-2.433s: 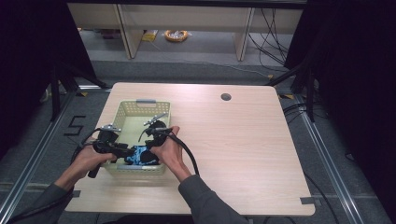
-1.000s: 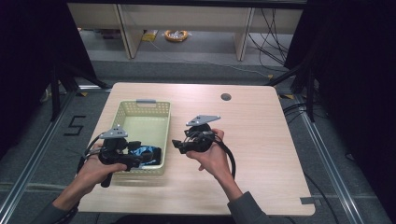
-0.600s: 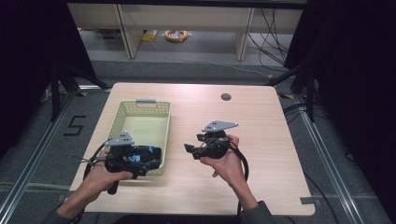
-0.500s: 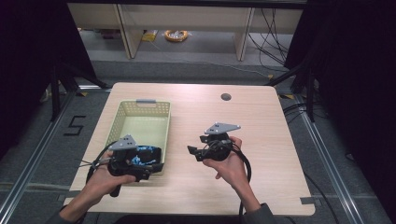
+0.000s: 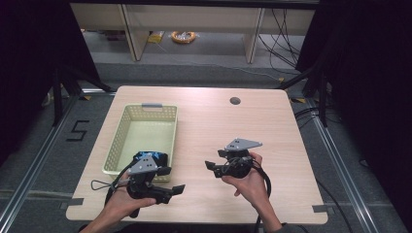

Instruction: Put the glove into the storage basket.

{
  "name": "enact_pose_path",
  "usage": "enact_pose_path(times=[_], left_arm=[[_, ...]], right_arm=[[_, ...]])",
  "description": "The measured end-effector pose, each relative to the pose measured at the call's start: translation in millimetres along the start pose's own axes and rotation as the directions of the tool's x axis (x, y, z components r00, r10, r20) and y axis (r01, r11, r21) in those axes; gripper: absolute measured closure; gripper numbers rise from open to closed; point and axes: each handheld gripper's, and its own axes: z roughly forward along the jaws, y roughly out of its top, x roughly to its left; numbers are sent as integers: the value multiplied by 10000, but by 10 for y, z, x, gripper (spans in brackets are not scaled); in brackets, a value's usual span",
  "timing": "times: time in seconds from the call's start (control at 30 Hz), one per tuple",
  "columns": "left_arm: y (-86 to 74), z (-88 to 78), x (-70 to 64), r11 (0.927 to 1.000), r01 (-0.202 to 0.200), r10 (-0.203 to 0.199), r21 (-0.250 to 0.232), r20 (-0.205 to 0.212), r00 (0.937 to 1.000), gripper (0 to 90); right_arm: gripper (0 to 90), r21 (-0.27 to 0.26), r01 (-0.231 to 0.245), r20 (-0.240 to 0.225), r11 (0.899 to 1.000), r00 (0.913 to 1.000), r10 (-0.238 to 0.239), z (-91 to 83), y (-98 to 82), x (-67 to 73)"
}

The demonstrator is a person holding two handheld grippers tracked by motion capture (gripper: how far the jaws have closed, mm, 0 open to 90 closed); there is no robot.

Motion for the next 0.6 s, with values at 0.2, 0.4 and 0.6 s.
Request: enact_pose_path(times=[0.2,0.4,0.6], left_arm=[[-103,44,-12,9997,192,-193,134,84,9998,164],[-179,82,-40,9994,263,-268,213,248,9993,164],[-274,98,-66,9989,271,-284,370,358,9990,164]], right_arm=[[348,-40,7,92,10000,10000,-7,-38,-101,-25],[345,173,-346,141,9993,9993,343,-81,-203,-30],[342,223,-278,-46,9994,9996,279,-91,-302,-31]])
